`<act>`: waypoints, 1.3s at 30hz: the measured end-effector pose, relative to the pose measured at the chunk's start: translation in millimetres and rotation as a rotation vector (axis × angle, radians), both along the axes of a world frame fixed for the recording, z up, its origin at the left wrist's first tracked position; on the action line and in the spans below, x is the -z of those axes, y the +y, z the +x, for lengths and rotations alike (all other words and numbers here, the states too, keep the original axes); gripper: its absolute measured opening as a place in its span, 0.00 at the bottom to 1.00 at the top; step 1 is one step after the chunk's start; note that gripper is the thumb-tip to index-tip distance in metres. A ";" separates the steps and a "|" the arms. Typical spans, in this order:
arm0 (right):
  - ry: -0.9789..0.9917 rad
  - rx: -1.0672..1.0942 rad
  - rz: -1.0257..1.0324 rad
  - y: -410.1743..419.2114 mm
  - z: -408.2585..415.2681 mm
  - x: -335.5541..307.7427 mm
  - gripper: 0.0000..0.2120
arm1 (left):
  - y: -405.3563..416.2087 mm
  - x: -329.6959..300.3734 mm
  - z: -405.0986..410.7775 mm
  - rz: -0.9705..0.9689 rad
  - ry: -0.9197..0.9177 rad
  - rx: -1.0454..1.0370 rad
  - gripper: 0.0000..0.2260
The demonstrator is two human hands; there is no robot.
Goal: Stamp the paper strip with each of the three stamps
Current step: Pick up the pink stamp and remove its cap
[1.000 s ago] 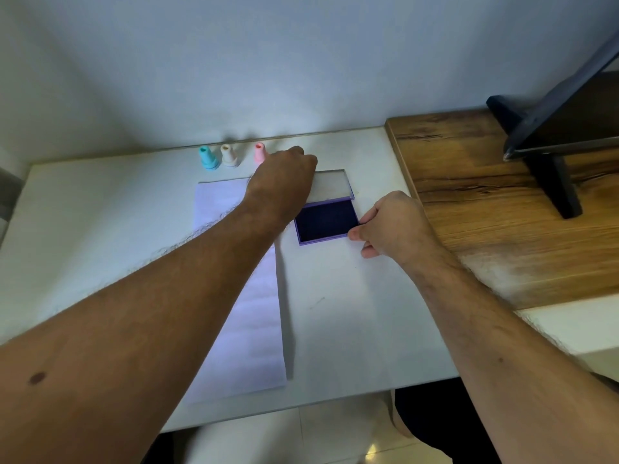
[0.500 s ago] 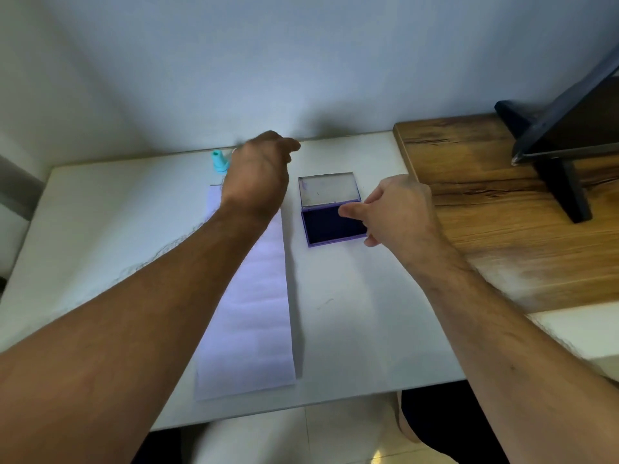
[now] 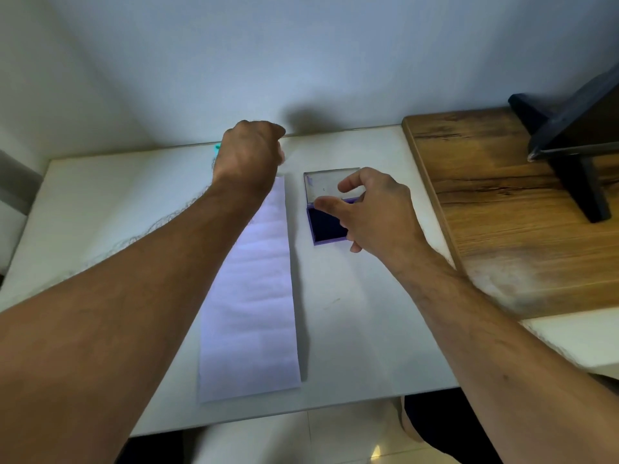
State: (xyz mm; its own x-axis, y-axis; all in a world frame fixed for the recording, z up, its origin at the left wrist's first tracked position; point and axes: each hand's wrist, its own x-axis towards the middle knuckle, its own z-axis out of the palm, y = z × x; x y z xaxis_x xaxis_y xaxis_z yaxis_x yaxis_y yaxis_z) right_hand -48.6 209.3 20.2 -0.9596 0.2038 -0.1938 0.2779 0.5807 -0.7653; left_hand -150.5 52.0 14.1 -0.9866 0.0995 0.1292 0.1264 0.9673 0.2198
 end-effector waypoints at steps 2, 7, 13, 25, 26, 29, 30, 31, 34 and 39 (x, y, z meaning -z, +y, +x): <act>-0.007 -0.007 0.008 -2.4 -0.1 2.9 0.23 | 1.8 0.0 0.2 -0.030 -0.022 0.037 0.18; -0.009 -0.011 0.022 -6.6 -1.2 7.8 0.22 | 3.6 -3.9 -3.2 0.001 -0.066 0.019 0.19; 0.025 0.002 -0.012 -10.5 -0.3 6.7 0.19 | 5.9 -10.7 1.4 0.067 -0.058 0.030 0.15; 0.208 -0.159 -0.210 -40.0 6.9 -18.6 0.19 | -30.6 -61.5 89.2 0.650 -0.177 -0.007 0.07; 0.182 -0.205 -0.267 -44.5 9.1 -19.4 0.18 | -37.8 -61.2 98.2 0.658 -0.177 -0.004 0.08; 0.104 -0.306 -0.357 -55.6 14.4 -20.1 0.24 | -62.5 -55.9 118.6 0.807 -0.223 -0.044 0.10; 0.075 -0.344 -0.361 -57.9 15.3 -19.2 0.26 | -69.1 -53.7 122.8 0.899 -0.252 -0.063 0.11; 0.048 -0.385 -0.365 -61.0 16.3 -17.7 0.26 | -74.5 -50.9 127.1 0.973 -0.271 -0.075 0.12; -0.008 -0.424 -0.448 -68.4 19.6 -13.4 0.25 | -81.3 -43.6 132.1 1.073 -0.265 -0.102 0.17; -0.100 -0.228 -0.794 -75.5 21.6 -14.2 0.15 | -78.7 -30.9 138.4 0.984 -0.147 -0.054 0.12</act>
